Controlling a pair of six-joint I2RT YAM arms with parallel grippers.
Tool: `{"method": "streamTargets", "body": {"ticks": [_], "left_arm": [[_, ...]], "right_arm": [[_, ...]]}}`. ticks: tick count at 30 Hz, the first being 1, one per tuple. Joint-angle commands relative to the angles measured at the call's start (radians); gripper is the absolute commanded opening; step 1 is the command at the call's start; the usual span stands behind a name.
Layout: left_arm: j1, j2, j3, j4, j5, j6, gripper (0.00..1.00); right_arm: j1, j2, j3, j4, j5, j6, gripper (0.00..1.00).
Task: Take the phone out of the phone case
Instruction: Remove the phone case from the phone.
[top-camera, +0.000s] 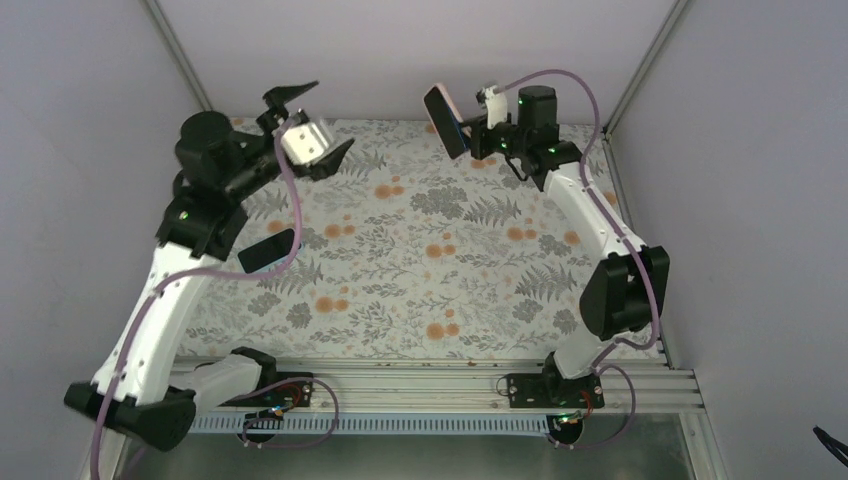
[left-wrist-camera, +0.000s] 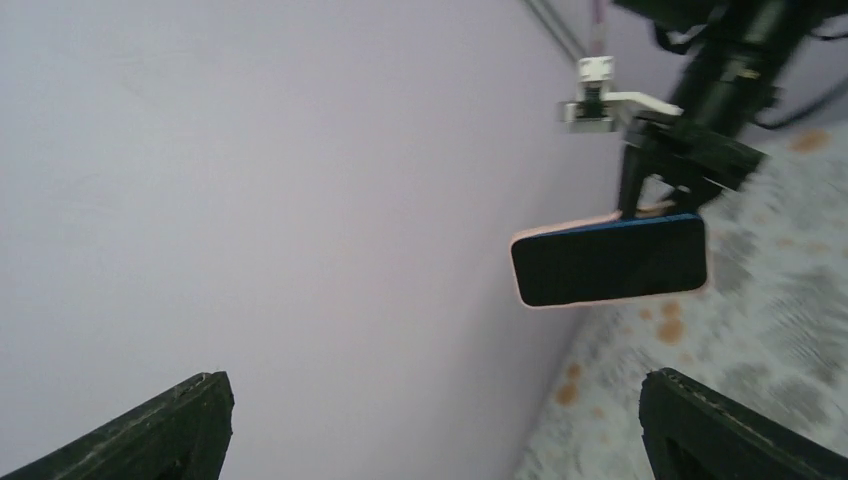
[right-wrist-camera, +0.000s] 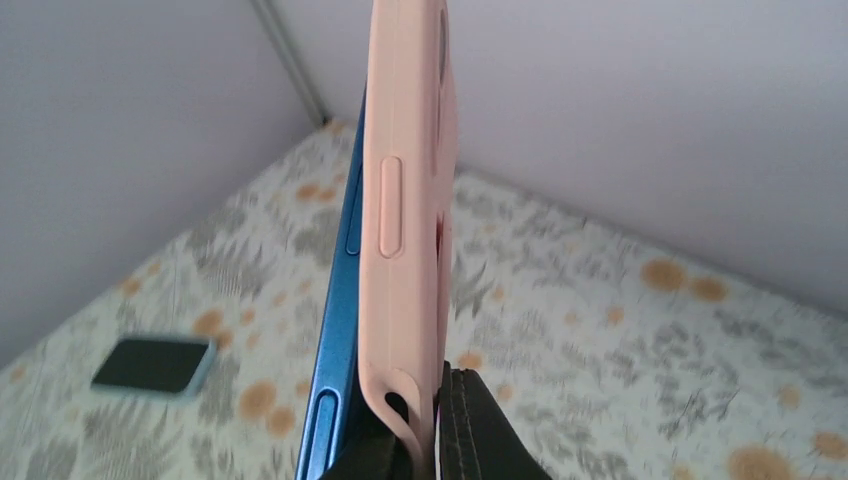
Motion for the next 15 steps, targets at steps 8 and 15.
{"method": "streamTargets", "body": {"ticks": [8,15], "left_arm": [[-0.169,0.298,0.051,0.421,-0.327,-0.229,1.00],[-0.198,0.366,0.008,0.565,-0.360,-0.278,1.00]], "right_arm": [[0.129,0.051,0.260,0.151,0.292,0.262,0.04],[0.149,0.123,0.324,0.149,0.258,0.293,0.03]]}}
